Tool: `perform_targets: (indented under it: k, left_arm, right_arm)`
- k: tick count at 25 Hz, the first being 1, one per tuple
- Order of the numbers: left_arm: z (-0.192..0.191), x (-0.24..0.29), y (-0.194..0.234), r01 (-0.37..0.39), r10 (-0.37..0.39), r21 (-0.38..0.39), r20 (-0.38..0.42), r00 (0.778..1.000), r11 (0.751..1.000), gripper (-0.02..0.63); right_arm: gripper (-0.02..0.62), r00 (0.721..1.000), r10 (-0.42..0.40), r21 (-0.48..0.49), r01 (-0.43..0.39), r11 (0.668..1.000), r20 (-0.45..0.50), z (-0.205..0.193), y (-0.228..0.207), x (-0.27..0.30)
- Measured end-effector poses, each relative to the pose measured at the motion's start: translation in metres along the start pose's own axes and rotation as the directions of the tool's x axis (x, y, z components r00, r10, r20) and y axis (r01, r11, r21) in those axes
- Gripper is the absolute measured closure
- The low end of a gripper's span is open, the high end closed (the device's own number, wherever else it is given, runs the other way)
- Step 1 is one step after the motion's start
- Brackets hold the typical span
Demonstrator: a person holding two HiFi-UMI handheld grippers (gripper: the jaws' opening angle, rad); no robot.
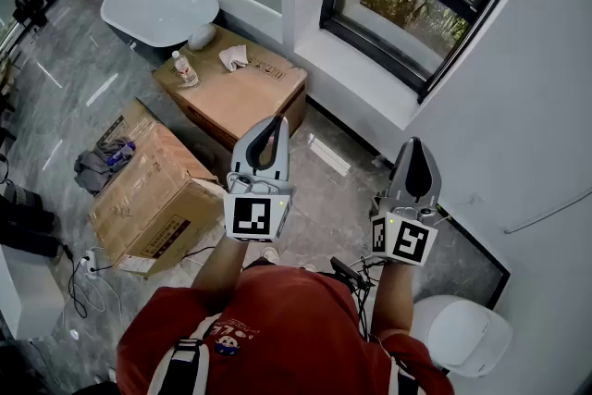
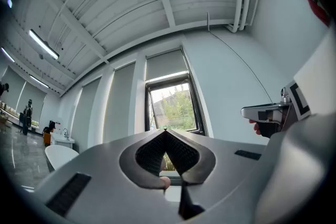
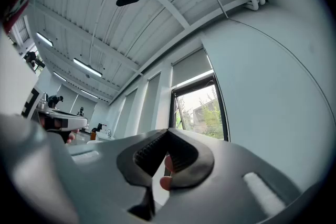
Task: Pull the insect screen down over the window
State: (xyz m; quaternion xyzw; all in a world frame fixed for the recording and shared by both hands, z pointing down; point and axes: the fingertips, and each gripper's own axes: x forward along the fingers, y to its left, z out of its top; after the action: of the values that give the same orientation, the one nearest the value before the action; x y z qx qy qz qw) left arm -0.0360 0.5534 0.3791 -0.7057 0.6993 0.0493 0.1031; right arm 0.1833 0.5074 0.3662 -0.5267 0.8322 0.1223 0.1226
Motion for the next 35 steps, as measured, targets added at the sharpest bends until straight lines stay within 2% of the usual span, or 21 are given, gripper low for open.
perform_targets:
  k: [4, 8, 13, 21, 27, 35]
  left_arm:
    - [0.004, -0.006, 0.007, -0.011, 0.011, 0.025, -0.006, 1.0, 1.0, 0.6]
    - [0.006, -0.013, 0.012, -0.012, 0.013, 0.018, -0.005, 1.0, 1.0, 0.6]
    - [0.004, -0.024, 0.03, -0.025, 0.025, 0.008, -0.015, 1.0, 1.0, 0.6]
    - [-0.014, -0.045, 0.081, -0.06, 0.059, -0.009, -0.041, 0.997, 0.998, 0.6]
    - [-0.029, -0.054, 0.117, -0.067, 0.065, -0.033, -0.057, 0.996, 0.997, 0.6]
    - [-0.046, -0.038, 0.135, -0.081, 0.079, -0.061, -0.046, 0.996, 0.995, 0.6]
  right_arm:
    - [0.584, 1.0, 0.013, -0.019, -0.013, 1.0, 0.007, 0.003, 0.012, 0.002]
    - [0.584, 0.999, 0.03, -0.027, -0.03, 0.999, 0.012, 0.006, 0.025, 0.002]
    - [0.585, 0.998, 0.047, 0.009, -0.047, 0.999, 0.035, 0.007, 0.045, 0.002]
    - [0.586, 0.997, 0.068, 0.013, -0.068, 0.998, 0.027, -0.005, 0.094, 0.013]
    - [0.586, 0.997, 0.074, -0.023, -0.073, 0.997, 0.021, -0.011, 0.13, 0.028]
    - [0.586, 0.997, 0.075, -0.049, -0.074, 0.996, 0.011, -0.027, 0.139, 0.048]
